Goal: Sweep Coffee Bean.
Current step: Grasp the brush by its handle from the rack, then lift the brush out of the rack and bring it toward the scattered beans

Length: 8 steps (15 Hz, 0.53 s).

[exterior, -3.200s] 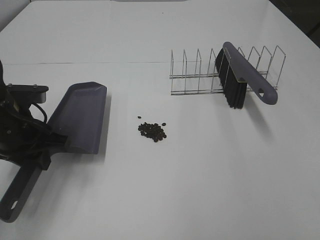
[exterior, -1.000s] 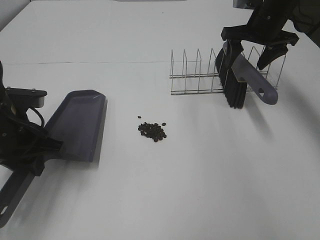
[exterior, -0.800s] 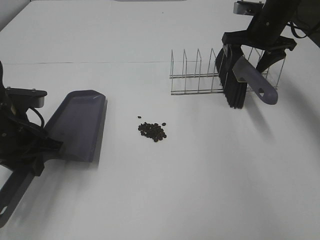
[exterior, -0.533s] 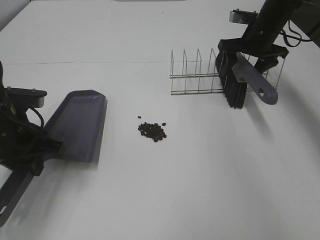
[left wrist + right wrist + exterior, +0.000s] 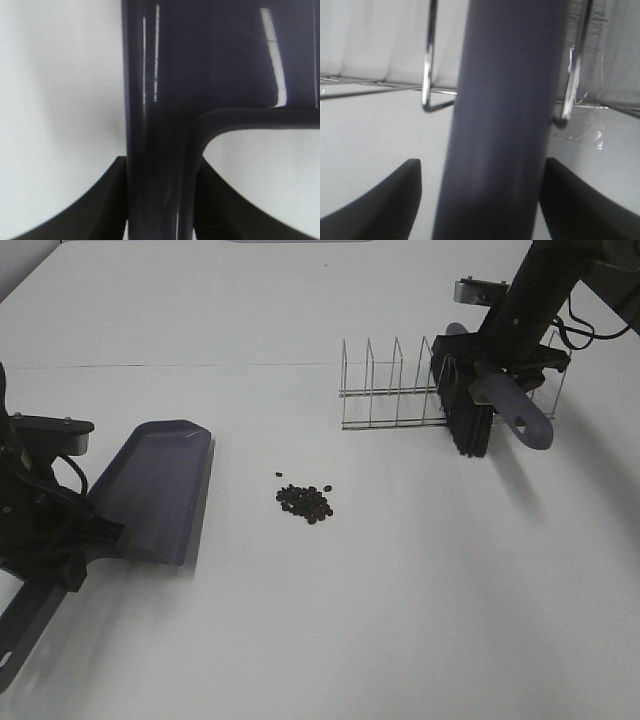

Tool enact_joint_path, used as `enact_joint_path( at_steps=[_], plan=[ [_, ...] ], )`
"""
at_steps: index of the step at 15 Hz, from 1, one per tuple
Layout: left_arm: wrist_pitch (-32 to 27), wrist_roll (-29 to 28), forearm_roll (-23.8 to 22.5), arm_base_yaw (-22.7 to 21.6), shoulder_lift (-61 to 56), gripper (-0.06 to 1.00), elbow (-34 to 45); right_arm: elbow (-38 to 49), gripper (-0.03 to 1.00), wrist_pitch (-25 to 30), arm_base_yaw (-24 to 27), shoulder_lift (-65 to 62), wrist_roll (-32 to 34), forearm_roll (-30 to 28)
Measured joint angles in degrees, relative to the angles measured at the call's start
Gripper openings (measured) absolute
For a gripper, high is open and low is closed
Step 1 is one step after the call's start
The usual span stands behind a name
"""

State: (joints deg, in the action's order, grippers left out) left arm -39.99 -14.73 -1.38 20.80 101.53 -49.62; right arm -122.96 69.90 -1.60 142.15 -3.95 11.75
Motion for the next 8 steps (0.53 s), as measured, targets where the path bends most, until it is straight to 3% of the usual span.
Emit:
enact_joint_path(
  at_steps=[2,8],
  plan=[
    [0.00,0.00,-0.06,0.00,0.00,0.31,0.00,0.00,0.49,0.00,0.00,0.40,0.00,0.06],
    [0.00,0.00,-0.23,0.00,0.00,0.31,0.00,0.00,0.48,-0.06,0.00,0.40,0.06,1.78]
  ],
)
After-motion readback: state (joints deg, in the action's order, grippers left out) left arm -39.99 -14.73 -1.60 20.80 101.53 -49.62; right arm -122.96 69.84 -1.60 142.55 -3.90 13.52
